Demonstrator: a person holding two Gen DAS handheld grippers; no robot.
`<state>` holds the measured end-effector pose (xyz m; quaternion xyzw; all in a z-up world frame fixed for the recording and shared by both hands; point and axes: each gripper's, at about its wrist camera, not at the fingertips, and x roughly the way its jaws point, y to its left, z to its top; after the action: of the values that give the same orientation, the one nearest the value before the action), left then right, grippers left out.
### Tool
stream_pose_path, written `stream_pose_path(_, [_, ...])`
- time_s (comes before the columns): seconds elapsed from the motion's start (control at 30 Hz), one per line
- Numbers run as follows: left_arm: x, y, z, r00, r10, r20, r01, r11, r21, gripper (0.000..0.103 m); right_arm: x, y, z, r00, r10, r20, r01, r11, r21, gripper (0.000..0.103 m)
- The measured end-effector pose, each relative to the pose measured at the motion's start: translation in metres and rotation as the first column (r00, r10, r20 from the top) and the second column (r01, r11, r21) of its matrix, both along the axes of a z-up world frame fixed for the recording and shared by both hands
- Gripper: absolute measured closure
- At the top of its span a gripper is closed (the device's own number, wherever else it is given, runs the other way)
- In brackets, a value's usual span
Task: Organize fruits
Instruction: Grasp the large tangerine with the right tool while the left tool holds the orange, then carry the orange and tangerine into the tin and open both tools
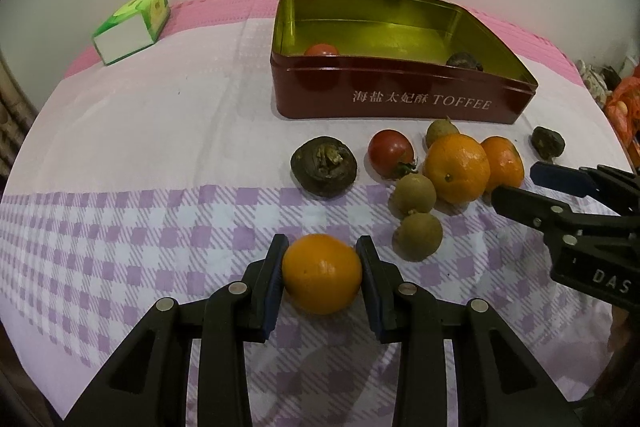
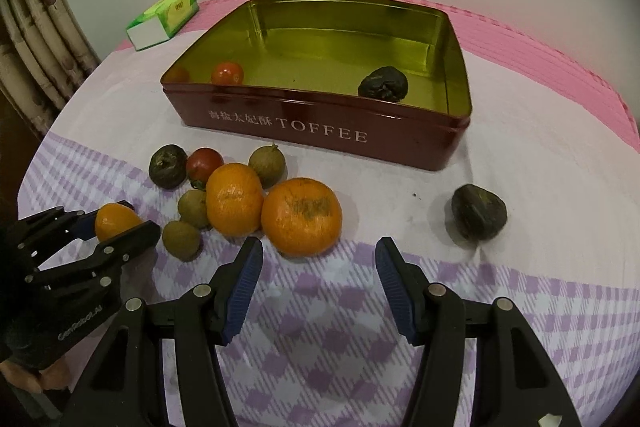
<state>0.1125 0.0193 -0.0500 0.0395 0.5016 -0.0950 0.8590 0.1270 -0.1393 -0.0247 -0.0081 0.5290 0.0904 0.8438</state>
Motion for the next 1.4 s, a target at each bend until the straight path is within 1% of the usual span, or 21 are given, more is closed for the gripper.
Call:
stream_pose_path(0.17, [0.004,0.002,-0.001,1.0,-0.006,0.003,0.006,1.0,-0.003,0.067,0.008,0.005,-0.003,1.0,0.012,0.004,-0.012,1.0,-0.012,0.047])
stream_pose_path(0.23, [0.004,0.002,-0.001,1.0,-0.006,0.004,0.006,1.0,-0.004,0.067,0.01,0.005,-0.005,1.0,0.013,-0.001,-0.013,1.0,-0.001,0.048])
stream_pose_path(0.27, [0.004,0.002,-0.001,1.0,-0.006,0.004,0.006,1.0,-0.004,0.067,0.011,0.006,-0.005,1.0,0.014,0.001,-0.014,1.0,0.001,0.049])
stream_pose_path(0.33, [0.003,0.001,-0.001,1.0,-0.008,0.005,0.008,1.0,-0.003,0.067,0.011,0.007,-0.007,1.0,0.021,-0.003,-0.021,1.0,0.003,0.056])
stream_pose_path(0.43, [0.004,0.001,-0.001,1.0,-0.008,0.006,0.008,1.0,-0.002,0.067,0.011,0.008,-0.008,1.0,0.023,-0.003,-0.023,1.0,0.014,0.062])
stream_pose_path(0.87, [0.003,0.001,-0.002,1.0,-0.005,0.006,0.005,1.0,-0.002,0.067,0.022,0.016,-0.01,0.999,0.034,0.008,-0.034,0.999,0.004,0.062])
stream_pose_path(1.07, [0.003,0.001,-0.002,1.0,-0.003,0.005,0.003,1.0,-0.002,0.067,0.019,0.015,-0.009,0.999,0.036,0.016,-0.036,0.999,-0.007,0.064])
stream_pose_path(1.4, [0.004,0.001,-0.001,1.0,-0.001,0.004,0.001,1.0,-0.002,0.067,0.011,0.007,-0.004,1.0,0.019,0.022,-0.019,1.0,0.007,0.065])
